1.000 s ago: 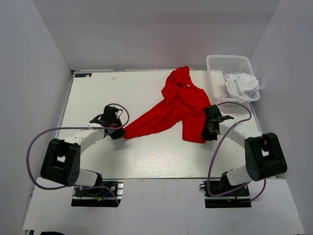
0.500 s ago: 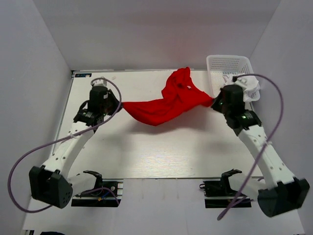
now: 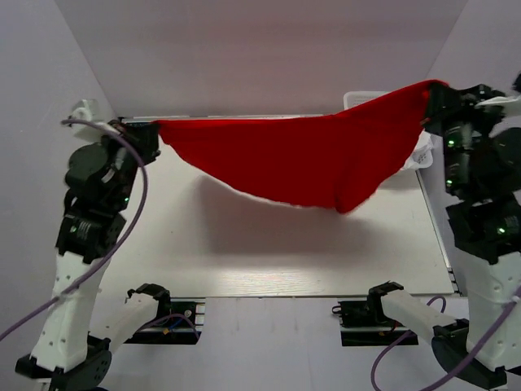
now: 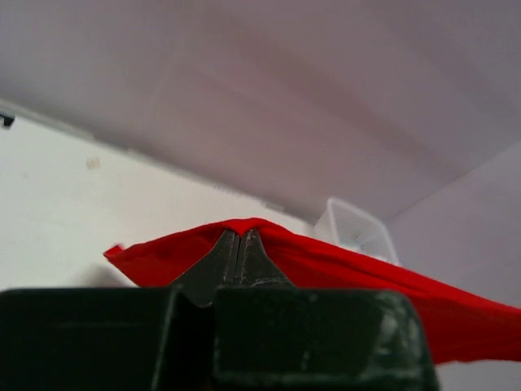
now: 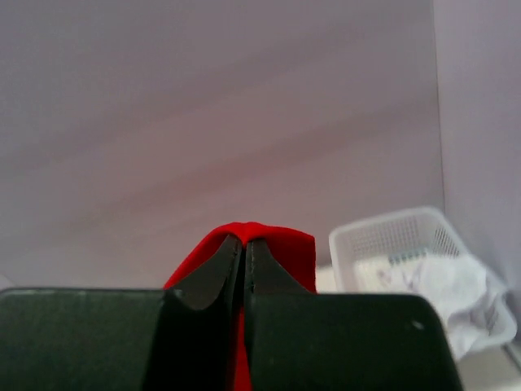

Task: Fold and stack the t-shirts

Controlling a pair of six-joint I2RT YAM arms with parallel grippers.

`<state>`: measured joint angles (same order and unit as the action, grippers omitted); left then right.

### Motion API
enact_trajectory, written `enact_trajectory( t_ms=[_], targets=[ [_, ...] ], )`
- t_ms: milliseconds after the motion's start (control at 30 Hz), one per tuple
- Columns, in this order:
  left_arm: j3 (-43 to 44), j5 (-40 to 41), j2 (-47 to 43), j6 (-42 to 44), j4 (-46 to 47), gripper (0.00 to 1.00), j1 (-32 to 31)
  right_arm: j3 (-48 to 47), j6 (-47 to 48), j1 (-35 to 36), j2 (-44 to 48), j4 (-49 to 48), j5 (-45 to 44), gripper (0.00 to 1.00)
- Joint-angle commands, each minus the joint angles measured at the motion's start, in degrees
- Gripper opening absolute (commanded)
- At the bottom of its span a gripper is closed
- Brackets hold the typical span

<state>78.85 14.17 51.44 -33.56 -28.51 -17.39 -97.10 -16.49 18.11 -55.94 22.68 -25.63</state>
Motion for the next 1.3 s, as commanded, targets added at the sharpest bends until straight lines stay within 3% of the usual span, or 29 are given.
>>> enact_trajectory(
  t_ms=[0,100,400,700,800,1000,1100,1200,1267],
  targets=[
    [5.17,2.80,-4.41,2.35,-3.03,0.00,0.59,-9.40,7.60,0.08,0.40,-2.03,1.63,0.00],
    [8.86,1.74,-8.63,3.76,-3.65,0.00,1.13,-16.25,9.28,0.08,1.44,-1.32,4.26,0.00],
    [19.41,0.24,-13.56,6.58,-7.16,0.00,1.13,-19.53,12.18,0.00,5.84,-4.92,9.81,0.00],
    [18.19,0.77,-2.15,7.11,-4.81,0.00,1.13,-13.03,14.56,0.00,-3.64,-13.08,5.33,0.00],
    [13.98,2.78,4.26,6.58,-2.69,0.00,1.13,-6.37,14.73,-0.09,-8.80,-17.12,3.57,0.00],
    [12.12,18.14,24.44,1.32,-3.73,0.00,1.65,0.31,13.16,-0.01,-23.74,-20.74,0.23,0.00],
    [12.12,20.89,33.78,-1.22,-6.10,0.00,3.40,1.39,11.14,-0.27,-31.75,-21.27,0.05,0.00],
    [13.78,21.26,46.00,-2.74,-6.64,0.01,6.48,0.51,8.33,-0.44,-45.35,-20.66,2.50,0.00],
    [14.83,20.29,54.59,-2.74,-5.24,0.31,8.58,-5.10,7.27,-0.53,-53.54,-18.47,4.79,0.00]
  ],
)
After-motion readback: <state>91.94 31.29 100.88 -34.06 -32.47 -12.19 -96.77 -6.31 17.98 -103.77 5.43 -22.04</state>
